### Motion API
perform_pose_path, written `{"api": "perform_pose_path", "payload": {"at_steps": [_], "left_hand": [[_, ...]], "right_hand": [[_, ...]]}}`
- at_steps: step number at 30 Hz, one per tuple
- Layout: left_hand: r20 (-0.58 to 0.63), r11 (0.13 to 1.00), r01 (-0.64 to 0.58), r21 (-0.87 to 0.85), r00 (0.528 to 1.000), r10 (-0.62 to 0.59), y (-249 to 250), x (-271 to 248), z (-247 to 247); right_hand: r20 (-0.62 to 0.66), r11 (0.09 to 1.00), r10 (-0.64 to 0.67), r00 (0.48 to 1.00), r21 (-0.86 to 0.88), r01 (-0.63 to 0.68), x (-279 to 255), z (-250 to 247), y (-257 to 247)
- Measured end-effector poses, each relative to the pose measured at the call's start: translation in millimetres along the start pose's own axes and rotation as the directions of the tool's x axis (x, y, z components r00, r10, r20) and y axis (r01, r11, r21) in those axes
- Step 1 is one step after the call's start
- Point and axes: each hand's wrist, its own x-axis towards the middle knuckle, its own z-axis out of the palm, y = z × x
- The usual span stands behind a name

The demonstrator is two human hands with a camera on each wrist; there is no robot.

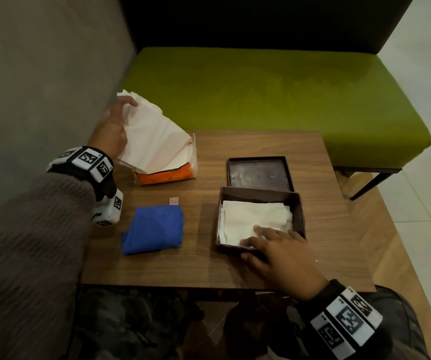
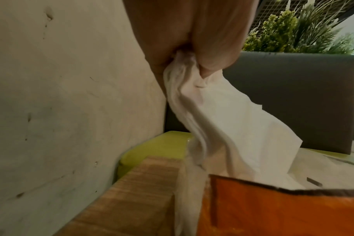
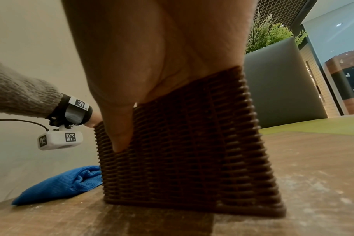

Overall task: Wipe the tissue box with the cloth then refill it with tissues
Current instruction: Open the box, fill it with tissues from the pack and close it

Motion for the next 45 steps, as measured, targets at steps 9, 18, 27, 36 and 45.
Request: {"api": "perform_pose_path", "payload": {"at_steps": [9,18,27,36,45], "left_hand": [[0.144,0.992,0.070,-0.107,0.988,-0.054,5.0,-1.9,-15.5],[0.083,0.991,-0.132,0.032,0.988,0.129,24.4,-0.3,-59.4],[0.035,0.977,-0.209,0.045,0.978,0.207,52.6,-3.7,-96.5],[-0.026,0.915,-0.159,-0.371,0.987,0.160,68.4,-29.1,-113.6],[0.186,0.621,-0.033,-0.783,0.940,0.285,122.7,-119.7,-92.9]], "right_hand": [[0.019,0.999,0.031,0.999,0.033,-0.031,-0.7,-1.6,-1.7],[-0.065,0.999,-0.045,0.997,0.011,0.046,0.2,2.7,2.1],[-0.029,0.999,-0.045,0.999,-0.024,0.044,2.3,2.1,4.2],[-0.131,0.970,-0.032,0.991,0.235,0.062,-5.0,-16.8,-2.3],[-0.160,-0.079,0.107,0.981,0.982,0.169,-15.7,-53.7,-47.4]]}}
